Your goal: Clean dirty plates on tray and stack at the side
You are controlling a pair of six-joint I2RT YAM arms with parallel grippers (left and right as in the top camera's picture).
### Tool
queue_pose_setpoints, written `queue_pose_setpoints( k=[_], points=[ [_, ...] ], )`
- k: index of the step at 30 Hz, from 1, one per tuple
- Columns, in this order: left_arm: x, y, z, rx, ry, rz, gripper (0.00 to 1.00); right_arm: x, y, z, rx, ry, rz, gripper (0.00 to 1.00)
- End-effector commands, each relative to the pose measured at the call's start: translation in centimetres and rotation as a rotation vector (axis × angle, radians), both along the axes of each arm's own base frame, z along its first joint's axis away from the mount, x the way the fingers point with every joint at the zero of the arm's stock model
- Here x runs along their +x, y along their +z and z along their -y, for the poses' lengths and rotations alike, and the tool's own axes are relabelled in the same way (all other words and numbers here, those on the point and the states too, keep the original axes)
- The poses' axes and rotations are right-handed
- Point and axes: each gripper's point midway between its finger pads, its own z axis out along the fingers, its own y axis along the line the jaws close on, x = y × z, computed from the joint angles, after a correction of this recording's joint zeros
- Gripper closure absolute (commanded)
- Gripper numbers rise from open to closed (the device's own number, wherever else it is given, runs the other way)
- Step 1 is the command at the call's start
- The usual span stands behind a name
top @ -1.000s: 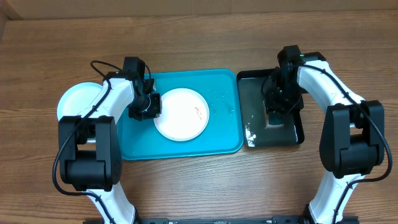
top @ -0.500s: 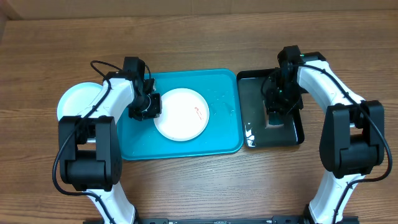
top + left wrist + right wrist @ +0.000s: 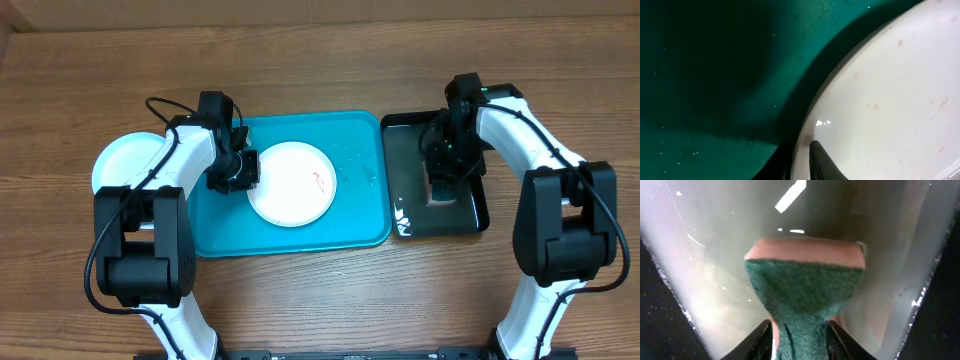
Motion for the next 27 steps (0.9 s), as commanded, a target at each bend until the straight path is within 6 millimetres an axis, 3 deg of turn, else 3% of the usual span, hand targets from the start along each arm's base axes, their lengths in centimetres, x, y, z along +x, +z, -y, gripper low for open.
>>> queue_pose_setpoints(
  k=[1, 27],
  points=[
    [0.07, 0.57, -0.07, 0.006, -0.012, 0.02, 0.84, 0.71, 1.4, -0.28, -0.03, 0.02, 0.059, 0.63],
    [0.06, 0.57, -0.07, 0.006, -0.012, 0.02, 0.84, 0.47, 1.38, -0.1, -0.048, 0.014, 0.05, 0.67]
  ],
)
